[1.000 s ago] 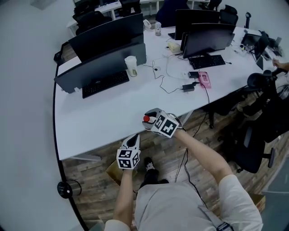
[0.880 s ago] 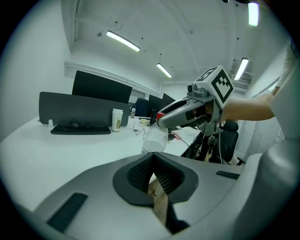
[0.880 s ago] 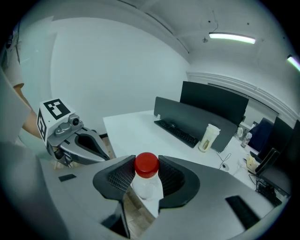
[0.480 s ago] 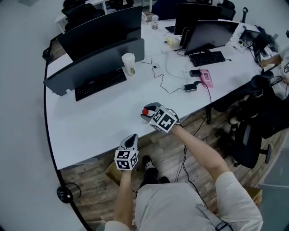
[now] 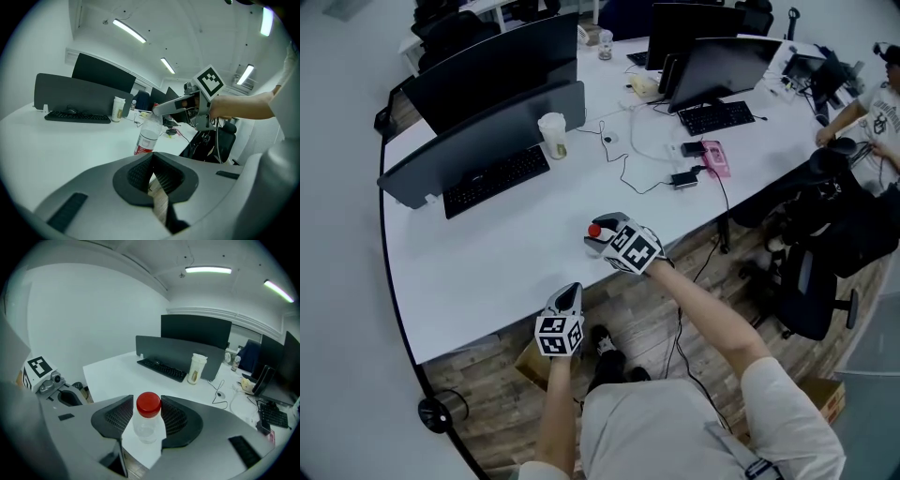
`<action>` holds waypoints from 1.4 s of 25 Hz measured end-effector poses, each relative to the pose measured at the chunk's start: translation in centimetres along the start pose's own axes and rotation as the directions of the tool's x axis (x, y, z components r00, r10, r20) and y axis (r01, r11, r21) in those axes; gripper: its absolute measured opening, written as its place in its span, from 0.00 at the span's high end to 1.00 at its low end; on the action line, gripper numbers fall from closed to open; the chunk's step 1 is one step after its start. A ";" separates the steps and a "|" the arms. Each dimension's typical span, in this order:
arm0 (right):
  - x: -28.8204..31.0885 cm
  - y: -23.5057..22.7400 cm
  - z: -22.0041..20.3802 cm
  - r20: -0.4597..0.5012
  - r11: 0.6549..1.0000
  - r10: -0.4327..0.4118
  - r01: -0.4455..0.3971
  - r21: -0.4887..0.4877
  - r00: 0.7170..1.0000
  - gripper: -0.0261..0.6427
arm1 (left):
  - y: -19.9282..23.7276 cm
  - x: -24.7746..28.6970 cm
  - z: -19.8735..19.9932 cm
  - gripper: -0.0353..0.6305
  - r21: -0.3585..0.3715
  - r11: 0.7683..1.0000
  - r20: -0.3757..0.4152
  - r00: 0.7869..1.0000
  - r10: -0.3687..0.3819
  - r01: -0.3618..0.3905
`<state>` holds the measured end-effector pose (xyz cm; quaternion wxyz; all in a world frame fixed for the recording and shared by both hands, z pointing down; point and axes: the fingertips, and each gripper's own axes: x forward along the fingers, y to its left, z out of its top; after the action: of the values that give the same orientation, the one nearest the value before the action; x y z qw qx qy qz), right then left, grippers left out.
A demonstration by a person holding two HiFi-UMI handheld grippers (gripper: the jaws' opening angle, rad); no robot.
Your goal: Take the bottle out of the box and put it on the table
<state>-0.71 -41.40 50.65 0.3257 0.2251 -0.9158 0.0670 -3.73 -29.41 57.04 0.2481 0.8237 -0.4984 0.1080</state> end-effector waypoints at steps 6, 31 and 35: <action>-0.1 -0.5 -0.1 0.018 0.998 -0.018 0.017 0.058 1.000 0.59 | -0.1 -0.5 0.1 0.93 0.005 1.000 0.004 1.000 0.007 -0.007; -7.4 1.0 -4.5 0.173 0.955 -0.137 0.083 0.284 0.975 0.59 | -3.3 -0.3 -0.2 0.93 0.001 1.000 0.019 1.000 0.017 -0.017; -8.7 2.7 -7.3 0.169 0.950 -0.137 0.081 0.303 0.976 0.59 | -4.9 -0.8 -0.6 0.93 0.017 1.000 0.028 0.999 0.022 -0.023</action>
<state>8.16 -33.88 50.94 0.2037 0.3268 -0.9084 0.1626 0.19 -26.61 55.69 0.2327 0.8216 -0.5100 0.1034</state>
